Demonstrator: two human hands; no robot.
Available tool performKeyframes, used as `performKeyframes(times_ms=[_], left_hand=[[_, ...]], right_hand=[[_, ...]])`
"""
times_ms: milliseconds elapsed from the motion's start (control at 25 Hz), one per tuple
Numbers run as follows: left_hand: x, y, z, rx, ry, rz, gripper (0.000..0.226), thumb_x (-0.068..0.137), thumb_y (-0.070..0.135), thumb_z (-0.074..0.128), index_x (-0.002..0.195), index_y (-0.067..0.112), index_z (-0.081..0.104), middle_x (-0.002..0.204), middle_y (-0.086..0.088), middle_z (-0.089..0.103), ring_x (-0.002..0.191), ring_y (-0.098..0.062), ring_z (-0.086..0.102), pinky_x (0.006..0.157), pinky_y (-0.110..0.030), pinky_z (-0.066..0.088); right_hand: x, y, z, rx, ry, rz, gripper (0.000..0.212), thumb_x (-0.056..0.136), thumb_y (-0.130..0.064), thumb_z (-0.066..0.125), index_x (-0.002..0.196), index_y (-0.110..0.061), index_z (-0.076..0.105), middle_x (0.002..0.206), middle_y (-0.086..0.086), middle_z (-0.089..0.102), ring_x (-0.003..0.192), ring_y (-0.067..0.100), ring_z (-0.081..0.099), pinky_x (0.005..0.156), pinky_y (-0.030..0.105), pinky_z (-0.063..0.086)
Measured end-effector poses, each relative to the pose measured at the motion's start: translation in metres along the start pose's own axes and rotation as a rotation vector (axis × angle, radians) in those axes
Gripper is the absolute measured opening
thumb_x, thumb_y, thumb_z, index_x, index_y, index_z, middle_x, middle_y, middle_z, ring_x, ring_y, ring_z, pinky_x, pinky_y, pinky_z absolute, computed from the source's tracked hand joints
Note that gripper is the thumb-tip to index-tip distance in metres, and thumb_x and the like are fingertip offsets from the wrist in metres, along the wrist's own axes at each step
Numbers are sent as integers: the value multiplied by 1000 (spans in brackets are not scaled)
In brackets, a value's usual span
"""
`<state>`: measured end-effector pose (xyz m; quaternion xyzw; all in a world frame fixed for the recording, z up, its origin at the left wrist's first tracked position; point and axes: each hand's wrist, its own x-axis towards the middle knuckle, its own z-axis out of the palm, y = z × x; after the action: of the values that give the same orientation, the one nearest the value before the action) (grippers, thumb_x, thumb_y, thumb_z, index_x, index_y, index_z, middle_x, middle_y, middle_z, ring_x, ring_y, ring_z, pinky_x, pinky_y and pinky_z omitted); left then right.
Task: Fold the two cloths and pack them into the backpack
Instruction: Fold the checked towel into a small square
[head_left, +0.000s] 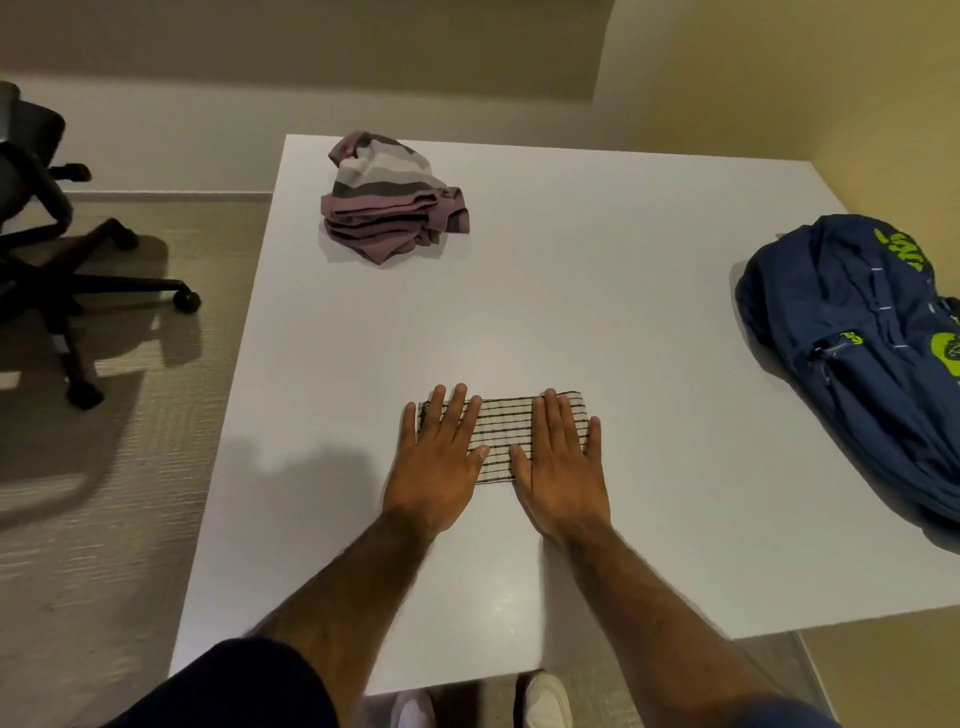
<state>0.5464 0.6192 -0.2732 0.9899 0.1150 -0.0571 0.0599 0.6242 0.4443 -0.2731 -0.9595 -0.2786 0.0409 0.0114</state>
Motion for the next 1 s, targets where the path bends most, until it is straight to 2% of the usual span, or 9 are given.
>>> performKeyframes(times_ms=[240, 320, 400, 480, 520, 640, 760, 840, 1000], left_hand=[[1, 1, 3, 33, 18, -11, 70, 102, 54, 0, 163, 21, -5, 170, -4, -12, 156, -28, -15, 124, -55, 2], [1, 4, 3, 15, 17, -1, 71, 101, 54, -2, 163, 20, -5, 170, -4, -13, 156, -28, -15, 125, -55, 1], [3, -3, -1, -8, 53, 35, 72, 101, 55, -1, 163, 20, -3, 170, -5, -13, 156, -28, -12, 124, -57, 3], [1, -22, -4, -55, 143, 75, 69, 105, 53, 10, 163, 17, 10, 171, -7, 0, 157, -30, 0, 124, -60, 11], [-3, -35, -3, -81, 168, 90, 69, 105, 54, 15, 163, 16, 17, 171, -8, 6, 157, -31, 5, 123, -61, 13], [-17, -68, 4, -114, 121, 97, 83, 98, 72, 9, 163, 22, 19, 171, -5, 1, 157, -29, -2, 121, -61, 3], [-21, -75, 1, -199, 37, 78, 94, 86, 86, 4, 163, 31, 7, 168, 2, -18, 153, -19, -23, 119, -54, -15], [-22, -75, -4, -264, 5, 74, 97, 83, 89, 4, 162, 34, 3, 167, 5, -23, 152, -16, -28, 120, -52, -18], [-26, -74, -11, -273, -82, 37, 102, 72, 94, -8, 158, 40, -15, 163, 7, -34, 149, -17, -36, 121, -55, -18]], right_hand=[[4, 59, -5, 48, -119, 183, 77, 101, -60, -1, 161, -12, -6, 169, 4, -11, 156, 19, -12, 124, 55, -7], [4, 71, -14, 99, -155, 180, 74, 104, -58, 5, 162, -12, 0, 170, 4, -10, 156, 19, -11, 124, 53, -6], [1, 72, -25, 153, -24, 214, 64, 107, -48, 27, 156, -8, 30, 166, 13, 21, 154, 28, 16, 123, 50, 14], [-3, 65, -34, 150, 123, 263, 42, 101, -42, 46, 125, -11, 62, 133, 14, 60, 125, 33, 53, 104, 48, 41], [-4, 60, -40, 155, 117, 306, 34, 98, -44, 50, 108, -15, 66, 112, 9, 66, 107, 31, 60, 92, 46, 47], [5, 50, -49, 345, -54, 499, 30, 87, -44, 61, 82, -14, 59, 84, 0, 64, 83, 25, 63, 78, 41, 53], [19, 44, -58, 607, -161, 658, 26, 75, -35, 65, 79, -10, 63, 75, 3, 69, 74, 24, 66, 66, 33, 55], [24, 36, -67, 711, -140, 666, 19, 76, -25, 69, 75, -8, 61, 69, 3, 65, 67, 22, 62, 56, 29, 46], [23, -5, -88, 799, 30, 546, 25, 79, -20, 70, 67, -15, 48, 65, -2, 53, 59, 16, 49, 53, 31, 36]])
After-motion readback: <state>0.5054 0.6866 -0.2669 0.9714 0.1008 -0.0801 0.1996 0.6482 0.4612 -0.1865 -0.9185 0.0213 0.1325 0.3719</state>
